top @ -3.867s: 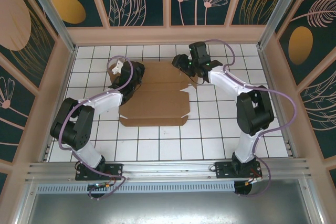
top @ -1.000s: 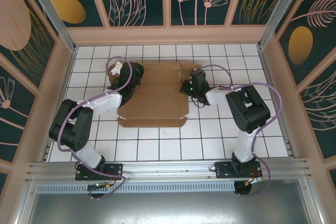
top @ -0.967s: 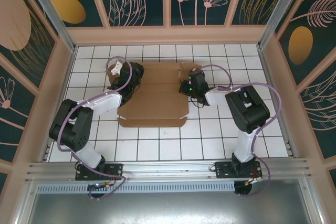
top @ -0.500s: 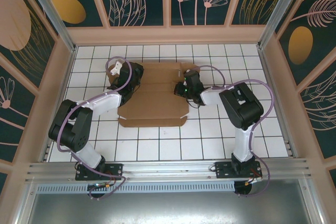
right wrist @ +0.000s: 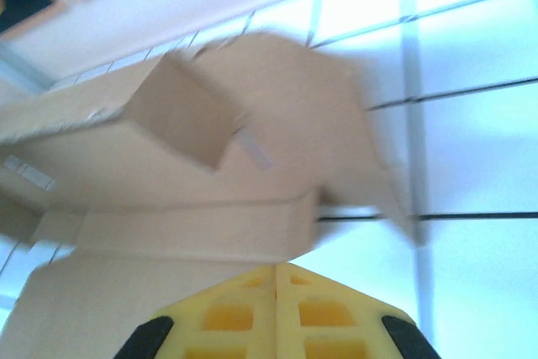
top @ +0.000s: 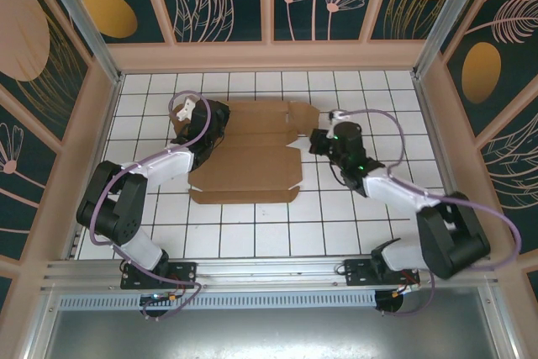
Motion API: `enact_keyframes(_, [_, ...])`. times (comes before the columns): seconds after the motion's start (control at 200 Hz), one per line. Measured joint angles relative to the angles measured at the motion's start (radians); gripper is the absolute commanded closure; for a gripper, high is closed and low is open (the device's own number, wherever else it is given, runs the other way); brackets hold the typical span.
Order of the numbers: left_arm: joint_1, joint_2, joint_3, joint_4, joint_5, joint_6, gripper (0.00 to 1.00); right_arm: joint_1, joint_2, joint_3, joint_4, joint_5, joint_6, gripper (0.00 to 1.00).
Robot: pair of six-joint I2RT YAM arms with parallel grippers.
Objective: Fold the paper box
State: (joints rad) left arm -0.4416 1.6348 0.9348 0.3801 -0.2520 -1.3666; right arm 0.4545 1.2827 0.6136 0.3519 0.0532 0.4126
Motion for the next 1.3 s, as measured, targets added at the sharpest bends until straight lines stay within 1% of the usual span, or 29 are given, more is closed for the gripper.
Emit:
enact_keyframes(0.065, [0.0,-0.001,0.0,-0.001,0.0,0.0,1.0,-0.053,-0.067,-0.04,0.006,0.072,-0.008,0.95])
enact_keyframes(0.135, [0.0,-0.004,0.0,-0.004,0.0,0.0,1.0,-0.124,-0.085,-0.051,0.02,0.13,-0.014,0.93])
enact_keyframes(0.195, [0.0,-0.006,0.0,-0.01,0.0,0.0,1.0,-0.18,-0.057,-0.051,0.06,0.161,-0.037,0.93])
enact_keyframes(0.26, [0.0,-0.011,-0.001,-0.014,0.0,0.0,1.0,-0.214,0.007,-0.046,0.109,0.162,-0.08,0.93])
enact_keyframes(0.355, [0.0,-0.014,-0.002,-0.019,0.0,0.0,1.0,-0.233,0.145,-0.006,0.138,0.098,-0.171,0.93])
enact_keyframes(0.46, [0.0,-0.016,-0.006,-0.019,0.001,0.0,1.0,-0.232,0.282,0.067,0.138,-0.029,-0.274,0.92])
enact_keyframes(0.535, [0.0,-0.018,-0.009,-0.018,0.002,0.0,1.0,-0.23,0.338,0.115,0.138,-0.1,-0.335,0.91])
enact_keyframes(0.611, [0.0,-0.02,-0.011,-0.018,0.005,0.0,1.0,-0.222,0.362,0.148,0.138,-0.153,-0.389,0.9])
enact_keyframes(0.686, [0.0,-0.021,-0.012,-0.017,0.005,0.0,1.0,-0.207,0.382,0.188,0.134,-0.186,-0.436,0.91])
enact_keyframes(0.796, [0.0,-0.021,-0.012,-0.017,0.005,0.0,1.0,-0.188,0.405,0.245,0.114,-0.193,-0.484,0.94])
enact_keyframes(0.956, [0.0,-0.027,-0.016,-0.018,0.007,0.0,1.0,-0.207,0.404,0.25,0.113,-0.187,-0.513,0.95])
enact_keyframes(1.051, [0.0,-0.027,-0.017,-0.018,0.008,0.0,1.0,-0.219,0.441,0.311,0.073,-0.196,-0.531,0.95])
enact_keyframes(1.181, [0.0,-0.027,-0.017,-0.018,0.008,0.0,1.0,-0.219,0.534,0.428,-0.007,-0.261,-0.547,0.94])
enact_keyframes(1.301, [0.0,-0.027,-0.017,-0.018,0.008,0.0,1.0,-0.206,0.565,0.449,-0.066,-0.322,-0.557,0.94])
